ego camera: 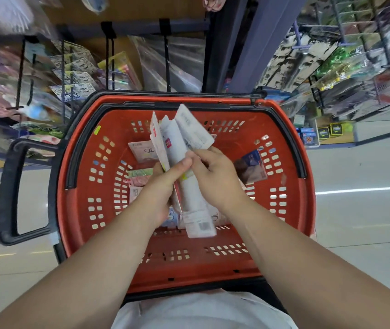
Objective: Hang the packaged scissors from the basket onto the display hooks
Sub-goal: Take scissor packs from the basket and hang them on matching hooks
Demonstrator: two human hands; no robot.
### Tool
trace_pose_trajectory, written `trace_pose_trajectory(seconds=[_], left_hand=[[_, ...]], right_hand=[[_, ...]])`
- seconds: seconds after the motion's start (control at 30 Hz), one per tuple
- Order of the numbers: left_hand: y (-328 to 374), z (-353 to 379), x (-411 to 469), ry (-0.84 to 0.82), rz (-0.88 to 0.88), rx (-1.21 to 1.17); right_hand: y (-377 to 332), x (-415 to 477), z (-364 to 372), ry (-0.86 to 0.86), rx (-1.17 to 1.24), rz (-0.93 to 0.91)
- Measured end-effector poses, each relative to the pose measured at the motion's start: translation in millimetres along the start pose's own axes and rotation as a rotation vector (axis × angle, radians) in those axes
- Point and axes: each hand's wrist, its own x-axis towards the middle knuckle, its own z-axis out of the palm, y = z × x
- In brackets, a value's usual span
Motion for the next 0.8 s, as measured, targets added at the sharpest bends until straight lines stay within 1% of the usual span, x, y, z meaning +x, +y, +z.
trace_pose_trajectory(seconds=[0.07, 0.13, 0.27, 0.33, 0.4, 0.57, 0.67, 0.73, 0.8], left_hand=[[4, -4, -3, -0.026, -0.025, -0.01], [4, -9, -4, -0.06, -0.041, -0.06], [6, -14, -12, -0.118, -0.052, -0.236], [7, -16, -13, -0.11, -0.053, -0.27], [9, -16, -13, -0.081, -0.037, -0.315], [18, -24, -14, -0.109, 0.063, -0.484], [17, -34, -13, -0.158, 0.089, -0.495], [15, -37, -13, -0.175, 0.095, -0.49], [14, -40, -11, -0.172, 0.116, -0.47]], right_hand=[[-10, -1, 1, -0.092, -0.009, 0.015], [-12, -2, 0, -0.122, -0.057, -0.008], [-15, 3, -5, 0.012, -0.128, -0.134], [-18, 5, -8, 0.077, -0.216, -0.209], [-17, 5, -10, 0.155, -0.233, -0.247], [-18, 3, -14, 0.248, -0.118, -0.112], [-17, 8, -30, 0.337, -0.129, -0.114], [-20, 8, -44, 0.303, -0.147, -0.133], [-24, 3, -53, 0.202, -0.101, -0.13]])
